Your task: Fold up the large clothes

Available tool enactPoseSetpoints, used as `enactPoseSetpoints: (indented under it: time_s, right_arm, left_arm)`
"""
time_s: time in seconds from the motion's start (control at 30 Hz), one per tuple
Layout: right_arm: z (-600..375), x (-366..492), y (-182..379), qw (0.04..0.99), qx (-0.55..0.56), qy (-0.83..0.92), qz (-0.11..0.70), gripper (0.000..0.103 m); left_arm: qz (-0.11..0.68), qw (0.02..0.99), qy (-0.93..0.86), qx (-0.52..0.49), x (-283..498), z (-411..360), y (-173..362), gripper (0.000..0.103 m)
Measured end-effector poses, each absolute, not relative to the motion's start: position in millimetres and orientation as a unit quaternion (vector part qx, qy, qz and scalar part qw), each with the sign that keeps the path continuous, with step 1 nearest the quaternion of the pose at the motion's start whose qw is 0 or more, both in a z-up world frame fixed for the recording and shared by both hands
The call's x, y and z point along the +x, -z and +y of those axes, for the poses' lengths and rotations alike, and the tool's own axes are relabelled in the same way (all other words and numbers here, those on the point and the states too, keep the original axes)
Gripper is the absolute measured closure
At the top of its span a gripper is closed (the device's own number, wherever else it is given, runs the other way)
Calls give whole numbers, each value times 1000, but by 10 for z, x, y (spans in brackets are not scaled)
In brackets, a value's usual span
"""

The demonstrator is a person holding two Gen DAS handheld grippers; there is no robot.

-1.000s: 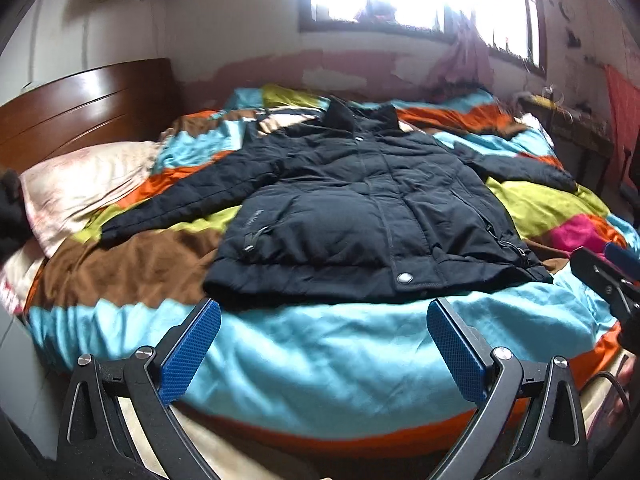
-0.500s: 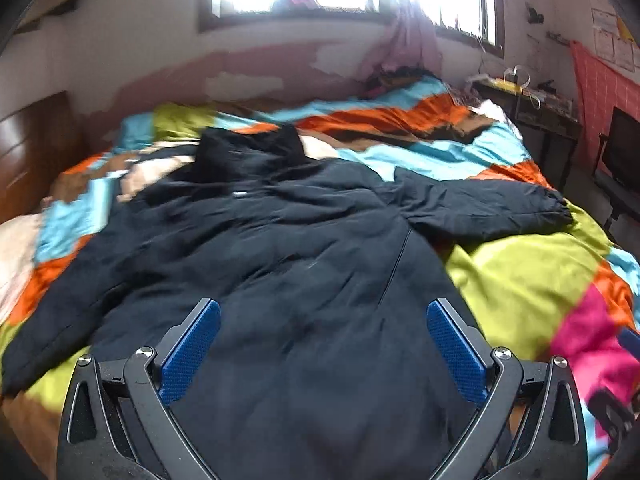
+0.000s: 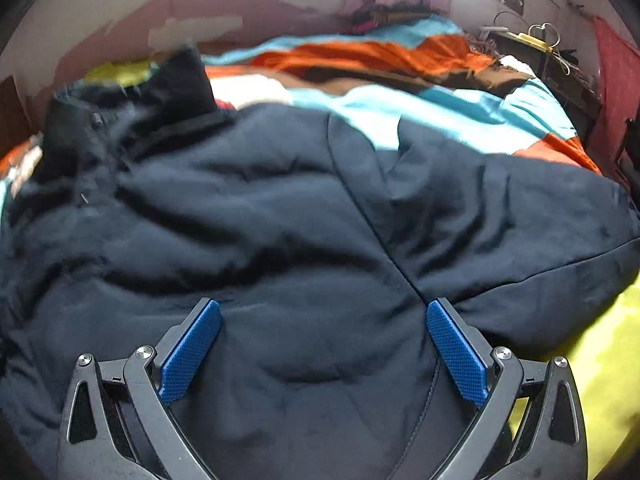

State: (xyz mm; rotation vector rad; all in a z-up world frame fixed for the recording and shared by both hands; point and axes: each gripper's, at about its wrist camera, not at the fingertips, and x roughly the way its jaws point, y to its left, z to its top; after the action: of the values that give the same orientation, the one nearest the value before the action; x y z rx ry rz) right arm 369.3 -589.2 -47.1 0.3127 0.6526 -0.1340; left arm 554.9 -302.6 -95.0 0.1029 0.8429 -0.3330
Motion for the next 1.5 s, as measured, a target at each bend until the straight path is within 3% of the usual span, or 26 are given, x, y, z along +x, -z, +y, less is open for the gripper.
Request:
enactPoseSetpoints:
  time_s: [0.43,0.5,0.53,0.57,0.67,0.73,0.9,1.13,1.3,1.5]
  right_arm:
    - [-6987,4623,765,861,362,179,310,0]
    - [-7083,4673,789,852,389,191,295,9]
    - [-7114,4703,797,846,395,203,295,23]
    - [-7133,4723,804,843,397,209,296,45]
    - [-7207,4771,829,835,420,204,292,76]
    - [-7188,4766,720,845,413,191,280,90]
    - [-6700,4699,36,915,313,137,216,93]
    - [-4980,4755,-898,985,91,14,145,93]
    - [-3876,4888,-900,985,26,-70,157,93]
    - [-2779,4995,-459,968,11,-146,203,93]
  left_arm:
    - [407,897,169,29,5448,-2821,1132,1]
    - [418,892,168,25,5469,-2826,1089,1]
    - [421,891,167,19,5465,-2820,1063,1]
    - [429,888,161,23,5465,-2826,1039,1]
    - [446,880,159,27,5462,-2823,929,1]
    - [449,878,164,28,5440,-2762,820,1]
    - [433,883,178,14,5366,-2517,440,1]
    - [422,892,160,-19,5171,-1616,-52,1]
    - [401,909,113,-25,5031,-766,-248,1]
    - [400,907,103,-79,4923,196,-224,1]
